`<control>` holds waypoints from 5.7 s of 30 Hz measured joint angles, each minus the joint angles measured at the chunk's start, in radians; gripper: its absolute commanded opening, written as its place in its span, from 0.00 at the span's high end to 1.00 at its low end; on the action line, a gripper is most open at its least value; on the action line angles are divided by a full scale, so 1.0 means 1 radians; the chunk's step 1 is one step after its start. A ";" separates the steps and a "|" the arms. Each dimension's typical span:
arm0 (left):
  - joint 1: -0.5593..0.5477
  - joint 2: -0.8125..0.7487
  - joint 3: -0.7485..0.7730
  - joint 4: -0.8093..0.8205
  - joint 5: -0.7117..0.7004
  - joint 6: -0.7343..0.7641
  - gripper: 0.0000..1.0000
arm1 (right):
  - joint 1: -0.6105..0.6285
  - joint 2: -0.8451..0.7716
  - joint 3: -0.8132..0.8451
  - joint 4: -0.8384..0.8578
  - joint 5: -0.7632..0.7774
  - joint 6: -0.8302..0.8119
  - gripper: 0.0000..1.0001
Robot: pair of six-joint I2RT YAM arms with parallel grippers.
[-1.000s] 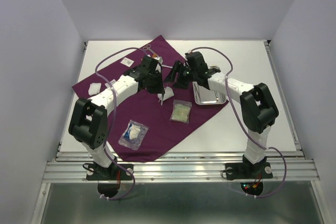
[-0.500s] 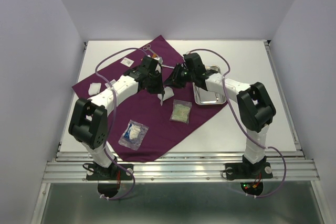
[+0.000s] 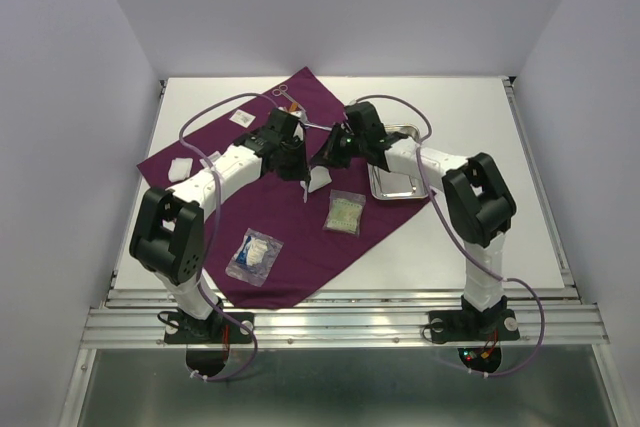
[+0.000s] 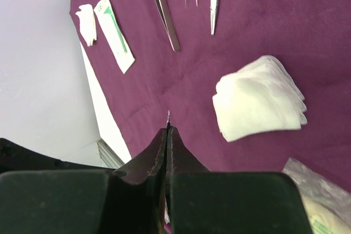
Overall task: Prepare the surgical pack
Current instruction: Place the medical item in the container, then pick up the medical item from the surgical kit.
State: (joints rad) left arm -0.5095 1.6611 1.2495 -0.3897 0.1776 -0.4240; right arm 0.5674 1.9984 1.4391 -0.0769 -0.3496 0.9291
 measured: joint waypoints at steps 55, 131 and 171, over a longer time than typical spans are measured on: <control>0.021 -0.045 -0.119 -0.029 -0.051 0.038 1.00 | -0.291 0.056 0.362 -0.451 0.193 -0.390 0.99; -0.235 0.642 0.772 -0.065 -0.080 -0.287 0.60 | -0.476 -0.330 -0.035 -0.559 0.602 -0.401 0.21; 0.195 0.511 0.436 -0.119 -0.374 -0.192 0.65 | -0.476 -0.355 -0.097 -0.514 0.496 -0.428 0.21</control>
State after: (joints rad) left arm -0.3145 2.1723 1.6852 -0.5087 -0.1963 -0.6155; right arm 0.0917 1.6432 1.3418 -0.5907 0.1459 0.5007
